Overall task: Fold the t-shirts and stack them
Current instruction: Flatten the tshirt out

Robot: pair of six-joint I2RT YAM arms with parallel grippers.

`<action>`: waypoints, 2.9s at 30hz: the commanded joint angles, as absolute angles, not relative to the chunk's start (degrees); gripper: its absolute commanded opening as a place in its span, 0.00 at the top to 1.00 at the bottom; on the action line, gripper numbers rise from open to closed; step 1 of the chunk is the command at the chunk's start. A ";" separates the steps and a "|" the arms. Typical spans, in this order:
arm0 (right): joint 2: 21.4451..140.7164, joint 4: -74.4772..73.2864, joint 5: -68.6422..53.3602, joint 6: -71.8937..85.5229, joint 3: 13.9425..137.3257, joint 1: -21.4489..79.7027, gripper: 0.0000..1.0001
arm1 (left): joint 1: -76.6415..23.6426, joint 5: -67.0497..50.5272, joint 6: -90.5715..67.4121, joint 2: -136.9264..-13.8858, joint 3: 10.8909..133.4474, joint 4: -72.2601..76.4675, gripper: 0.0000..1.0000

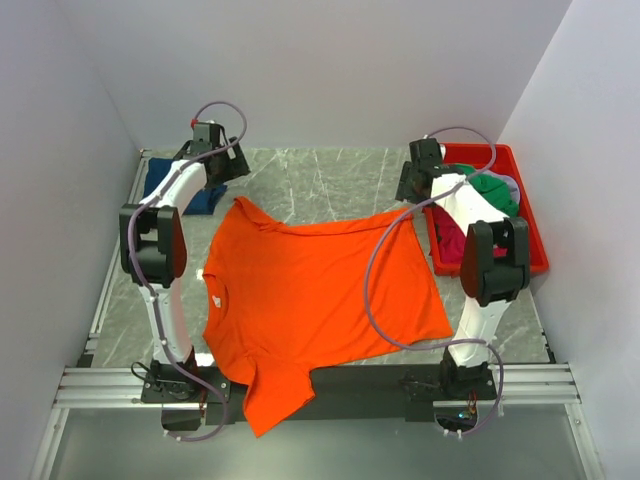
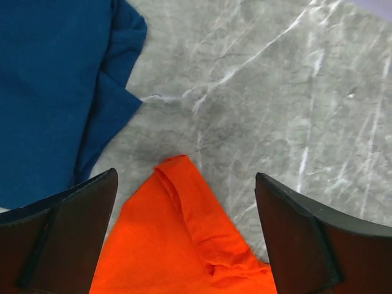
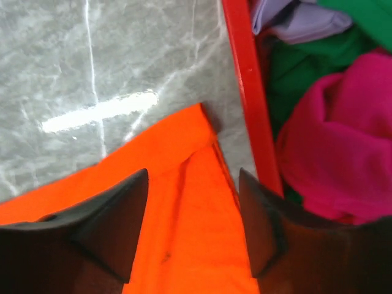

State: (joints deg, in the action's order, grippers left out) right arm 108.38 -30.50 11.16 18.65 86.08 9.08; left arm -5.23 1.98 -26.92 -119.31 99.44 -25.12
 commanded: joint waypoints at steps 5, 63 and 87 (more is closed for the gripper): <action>96.34 -25.50 11.35 17.40 79.47 9.58 0.23 | -8.26 2.38 -28.47 -103.90 89.77 -16.62 0.01; 62.05 -20.48 -0.17 23.38 45.79 27.51 0.25 | -18.10 -2.99 -31.55 -111.97 75.58 -8.79 0.01; 62.31 -21.09 0.97 23.12 44.74 27.95 0.25 | -23.12 -2.55 -34.02 -121.37 93.94 -7.82 0.01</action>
State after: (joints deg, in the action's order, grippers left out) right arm 63.13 -21.89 -0.47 23.14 44.88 27.51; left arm -23.27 -3.16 -34.04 -120.25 89.25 -8.80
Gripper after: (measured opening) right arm 0.748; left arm 0.994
